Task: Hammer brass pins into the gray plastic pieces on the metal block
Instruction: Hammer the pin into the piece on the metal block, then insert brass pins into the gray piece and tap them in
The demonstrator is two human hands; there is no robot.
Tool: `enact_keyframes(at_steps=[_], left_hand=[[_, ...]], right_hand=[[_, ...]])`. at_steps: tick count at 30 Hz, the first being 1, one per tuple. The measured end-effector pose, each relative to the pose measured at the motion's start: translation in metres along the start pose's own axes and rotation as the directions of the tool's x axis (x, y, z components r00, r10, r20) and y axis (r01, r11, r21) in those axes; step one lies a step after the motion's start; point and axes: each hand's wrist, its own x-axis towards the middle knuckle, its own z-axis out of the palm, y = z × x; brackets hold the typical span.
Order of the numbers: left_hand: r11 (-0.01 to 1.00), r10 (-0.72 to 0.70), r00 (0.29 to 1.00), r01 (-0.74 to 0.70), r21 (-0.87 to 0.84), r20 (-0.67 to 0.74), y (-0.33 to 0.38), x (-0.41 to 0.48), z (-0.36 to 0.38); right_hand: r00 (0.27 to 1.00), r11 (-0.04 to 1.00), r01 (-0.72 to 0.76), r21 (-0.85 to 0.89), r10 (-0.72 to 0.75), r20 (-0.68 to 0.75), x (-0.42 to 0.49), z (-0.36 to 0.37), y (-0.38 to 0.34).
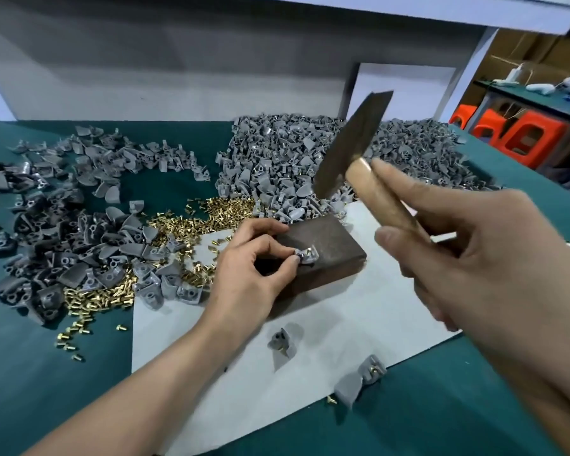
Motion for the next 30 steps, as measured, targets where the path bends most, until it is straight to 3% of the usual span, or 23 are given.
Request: enact_keyframes(at_steps=[5, 7, 10, 13, 17, 19, 21, 23, 26, 28, 30], left_hand=[[0.998, 0.045, 0.999, -0.045, 0.033, -0.015, 0.001, 0.001, -0.001], [0.998, 0.05, 0.999, -0.05, 0.025, -0.013, 0.002, 0.001, 0.0], [0.999, -0.003, 1.0, 0.003, -0.032, 0.009, 0.003, -0.001, -0.002], [0.998, -0.016, 1.0, 0.016, -0.058, 0.017, 0.005, -0.004, -0.002], [0.998, -0.02, 1.0, 0.021, -0.062, 0.017, 0.007, -0.004, -0.002], [0.998, -0.037, 0.999, 0.038, -0.044, 0.023, 0.009, -0.005, -0.001], [0.999, -0.039, 0.999, 0.039, 0.023, 0.026, 0.019, -0.002, 0.0], [0.989, 0.027, 1.0, -0.026, 0.146, -0.004, 0.037, 0.015, 0.002], [0.962, 0.074, 0.997, -0.066, 0.263, -0.018, 0.064, 0.079, 0.001], [0.871, -0.017, 0.998, -0.015, 0.492, 0.061, 0.062, 0.127, -0.013], [0.659, -0.161, 0.987, 0.096, 0.746, 0.015, 0.033, 0.162, -0.053]], right_hand=[[0.988, 0.999, -0.042, -0.011, 0.043, 0.147, -0.004, 0.021, 0.016], [0.99, 0.992, -0.091, 0.084, 0.08, 0.119, -0.005, 0.022, 0.026], [0.959, 0.854, -0.271, 0.445, 0.28, 0.046, 0.011, 0.015, 0.055], [0.863, 0.696, -0.47, 0.542, 0.492, 0.117, 0.026, 0.017, 0.092], [0.807, 0.657, -0.566, 0.498, 0.565, 0.172, 0.022, 0.035, 0.122], [0.856, 0.802, -0.498, 0.33, 0.515, 0.039, 0.022, 0.04, 0.132], [0.91, 0.916, -0.4, 0.007, 0.398, -0.118, 0.02, 0.044, 0.137], [0.942, 0.94, -0.318, -0.126, 0.299, -0.152, 0.016, 0.049, 0.137], [0.953, 0.943, -0.289, -0.164, 0.266, -0.144, 0.014, 0.051, 0.14], [0.952, 0.945, -0.29, -0.154, 0.268, -0.149, 0.014, 0.049, 0.141], [0.954, 0.948, -0.286, -0.141, 0.268, -0.138, 0.013, 0.049, 0.14]])
